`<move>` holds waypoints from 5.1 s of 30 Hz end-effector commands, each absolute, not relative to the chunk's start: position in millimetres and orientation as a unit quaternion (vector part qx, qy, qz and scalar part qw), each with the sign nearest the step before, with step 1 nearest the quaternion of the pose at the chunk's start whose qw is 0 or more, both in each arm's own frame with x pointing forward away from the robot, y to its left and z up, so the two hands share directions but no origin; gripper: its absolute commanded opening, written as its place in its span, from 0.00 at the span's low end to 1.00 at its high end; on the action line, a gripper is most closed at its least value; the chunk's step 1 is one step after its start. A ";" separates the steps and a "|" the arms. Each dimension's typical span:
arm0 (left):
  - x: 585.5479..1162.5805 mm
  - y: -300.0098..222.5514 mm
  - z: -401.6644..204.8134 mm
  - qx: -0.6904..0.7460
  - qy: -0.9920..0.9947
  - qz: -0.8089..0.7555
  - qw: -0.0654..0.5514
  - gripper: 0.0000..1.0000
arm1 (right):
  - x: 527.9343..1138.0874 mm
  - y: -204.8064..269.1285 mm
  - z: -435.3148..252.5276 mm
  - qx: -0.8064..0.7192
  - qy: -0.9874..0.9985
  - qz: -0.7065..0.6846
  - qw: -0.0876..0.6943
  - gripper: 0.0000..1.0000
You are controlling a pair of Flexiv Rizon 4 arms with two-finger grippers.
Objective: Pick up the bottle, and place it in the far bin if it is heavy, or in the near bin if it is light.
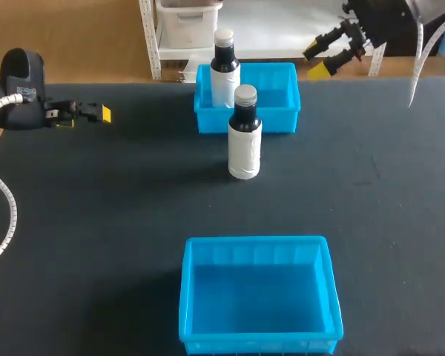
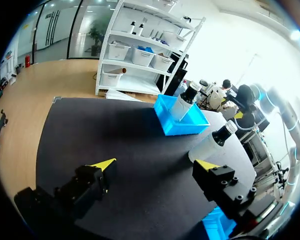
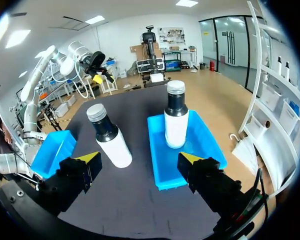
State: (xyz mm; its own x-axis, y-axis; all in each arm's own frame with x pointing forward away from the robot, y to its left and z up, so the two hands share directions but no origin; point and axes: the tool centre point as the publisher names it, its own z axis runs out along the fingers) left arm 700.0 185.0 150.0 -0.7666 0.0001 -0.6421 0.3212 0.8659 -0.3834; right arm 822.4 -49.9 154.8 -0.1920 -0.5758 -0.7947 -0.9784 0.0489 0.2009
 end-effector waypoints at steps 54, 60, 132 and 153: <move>700.0 185.0 150.0 0.088 0.908 -0.243 0.330 1.00 | 741.7 77.6 118.8 -0.577 0.663 0.358 0.316 1.00; 700.0 185.0 150.0 0.088 0.908 -0.243 0.330 1.00 | 743.9 82.4 115.7 -0.580 0.659 0.363 0.311 1.00; 700.0 185.0 150.0 0.088 0.908 -0.243 0.330 1.00 | 735.2 10.3 182.6 -0.563 0.681 0.300 0.360 0.00; 700.0 185.0 150.0 0.088 0.908 -0.243 0.330 1.00 | 736.9 -59.5 206.2 -0.511 0.725 0.265 0.378 0.00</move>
